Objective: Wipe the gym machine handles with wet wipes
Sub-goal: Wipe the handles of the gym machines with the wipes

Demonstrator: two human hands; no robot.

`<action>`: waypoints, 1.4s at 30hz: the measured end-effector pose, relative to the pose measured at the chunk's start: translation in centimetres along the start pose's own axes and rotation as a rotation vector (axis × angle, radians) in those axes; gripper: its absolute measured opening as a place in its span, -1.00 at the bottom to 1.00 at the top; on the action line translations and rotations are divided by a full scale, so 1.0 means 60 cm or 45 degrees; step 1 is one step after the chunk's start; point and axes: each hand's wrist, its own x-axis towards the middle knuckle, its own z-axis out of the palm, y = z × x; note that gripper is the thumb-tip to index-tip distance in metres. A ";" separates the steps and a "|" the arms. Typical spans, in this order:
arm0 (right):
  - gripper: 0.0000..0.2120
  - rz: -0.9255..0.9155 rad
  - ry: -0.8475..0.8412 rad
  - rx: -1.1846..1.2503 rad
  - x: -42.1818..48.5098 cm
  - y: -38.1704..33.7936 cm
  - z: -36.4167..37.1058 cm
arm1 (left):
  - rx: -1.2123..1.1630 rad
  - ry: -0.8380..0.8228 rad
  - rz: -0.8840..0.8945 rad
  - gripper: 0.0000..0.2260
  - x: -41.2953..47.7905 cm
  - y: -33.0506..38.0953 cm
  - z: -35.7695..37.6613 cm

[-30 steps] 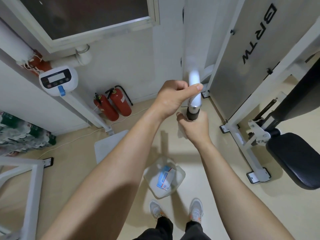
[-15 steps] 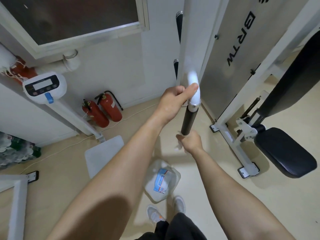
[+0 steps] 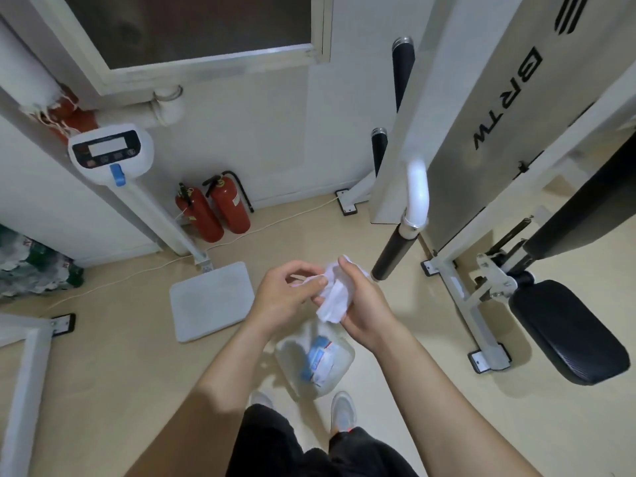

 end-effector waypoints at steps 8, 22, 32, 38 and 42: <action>-0.74 -0.023 0.477 -0.318 0.101 -0.002 0.091 | 0.027 0.254 0.180 -0.92 0.105 0.058 -0.115; -0.55 -0.559 0.271 -0.628 0.148 -0.041 0.229 | 0.294 -0.753 0.323 -0.75 0.242 0.244 -0.248; -0.78 -0.772 0.499 -0.468 0.126 -0.133 0.227 | 0.466 -0.637 0.778 -0.75 0.327 0.402 -0.122; -0.87 -0.783 0.642 -0.309 0.155 -0.154 0.233 | 0.685 -0.699 0.879 -0.77 0.404 0.444 -0.048; -0.86 -0.716 0.803 -0.006 0.199 -0.150 0.225 | 0.802 -0.886 0.701 -0.85 0.458 0.406 0.013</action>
